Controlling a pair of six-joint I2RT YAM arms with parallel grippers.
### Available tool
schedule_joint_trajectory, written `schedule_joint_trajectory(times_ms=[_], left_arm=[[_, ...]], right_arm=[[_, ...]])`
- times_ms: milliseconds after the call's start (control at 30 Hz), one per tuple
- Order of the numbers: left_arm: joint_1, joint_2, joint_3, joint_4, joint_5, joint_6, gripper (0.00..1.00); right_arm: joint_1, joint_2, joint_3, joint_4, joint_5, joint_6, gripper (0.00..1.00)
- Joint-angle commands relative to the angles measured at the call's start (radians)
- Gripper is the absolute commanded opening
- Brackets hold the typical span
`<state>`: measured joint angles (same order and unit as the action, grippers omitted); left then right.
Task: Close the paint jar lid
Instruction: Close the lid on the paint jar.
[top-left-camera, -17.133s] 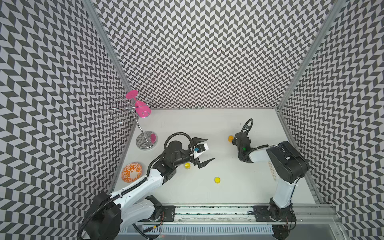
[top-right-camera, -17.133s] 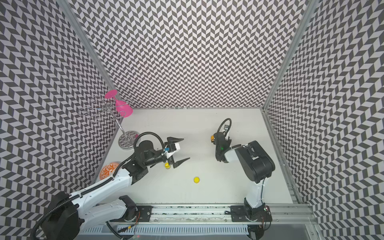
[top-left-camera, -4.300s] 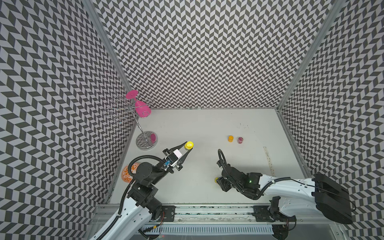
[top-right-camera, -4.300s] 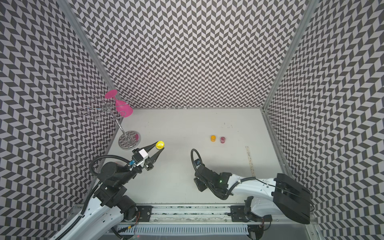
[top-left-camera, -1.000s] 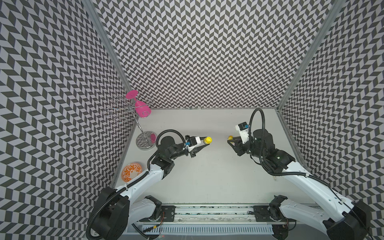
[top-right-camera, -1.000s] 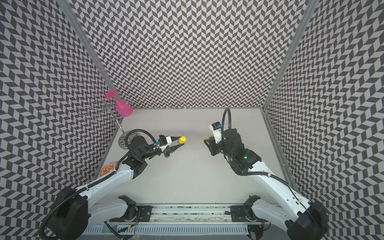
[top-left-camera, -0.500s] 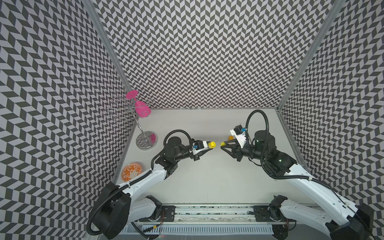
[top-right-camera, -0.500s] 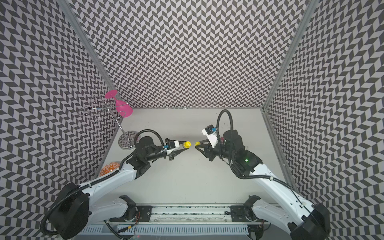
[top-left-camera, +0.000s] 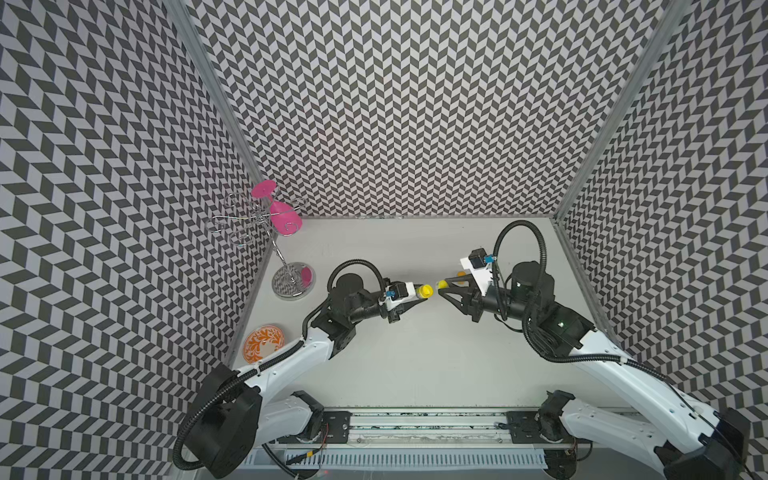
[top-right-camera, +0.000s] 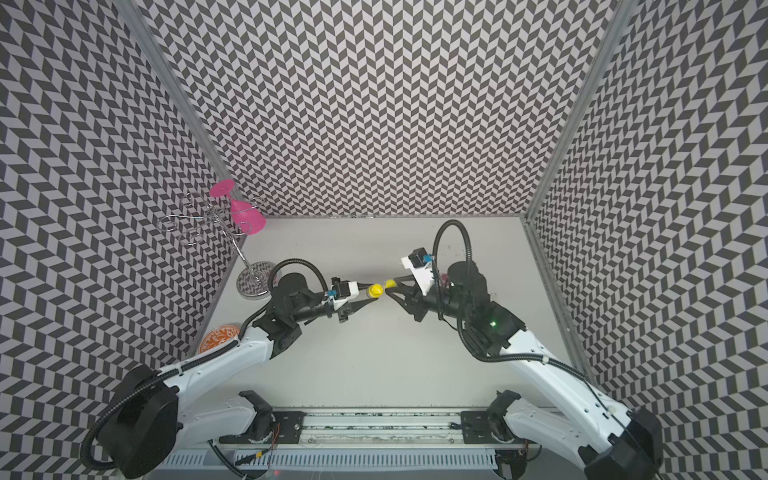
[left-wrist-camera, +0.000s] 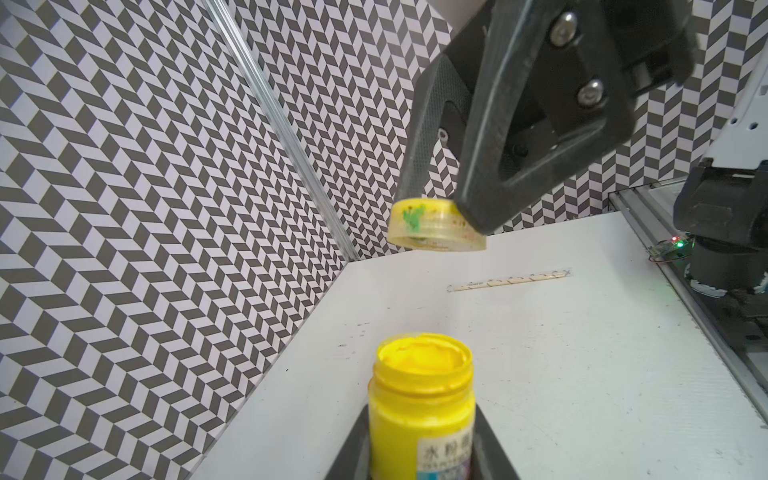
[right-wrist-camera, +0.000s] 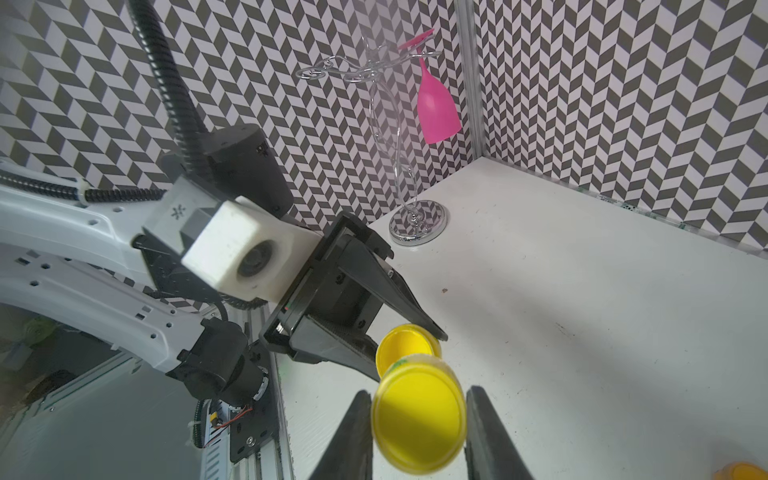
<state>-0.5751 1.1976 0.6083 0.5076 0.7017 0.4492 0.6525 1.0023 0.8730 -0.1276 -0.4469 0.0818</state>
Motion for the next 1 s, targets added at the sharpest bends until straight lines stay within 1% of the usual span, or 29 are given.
schedule_joint_trajectory(times_ms=[0, 433, 600, 767, 833, 900, 967], left_arm=[[-0.004, -0.001, 0.036, 0.025, 0.025, -0.007, 0.30], [-0.003, -0.004, 0.040, 0.034, 0.025, -0.019, 0.30], [-0.003, -0.004, 0.038, 0.060, 0.018, -0.053, 0.30], [0.001, 0.007, 0.039, 0.135, 0.004, -0.148, 0.29], [0.009, 0.025, 0.036, 0.197, 0.027, -0.200, 0.29], [0.011, 0.032, 0.063, 0.140, 0.031, -0.177, 0.29], [0.020, 0.034, 0.061, 0.147, 0.035, -0.186, 0.29]], right_arm=[[0.007, 0.003, 0.005, 0.053, 0.013, -0.007, 0.29], [0.025, 0.004, 0.003, 0.083, 0.019, -0.001, 0.29], [0.047, 0.015, -0.014, 0.109, 0.035, 0.007, 0.29], [0.074, 0.031, -0.016, 0.122, 0.099, 0.009, 0.29], [0.086, 0.033, -0.019, 0.132, 0.146, 0.012, 0.29], [0.093, 0.028, -0.023, 0.146, 0.181, 0.018, 0.29], [0.095, 0.018, -0.031, 0.171, 0.194, 0.025, 0.29]])
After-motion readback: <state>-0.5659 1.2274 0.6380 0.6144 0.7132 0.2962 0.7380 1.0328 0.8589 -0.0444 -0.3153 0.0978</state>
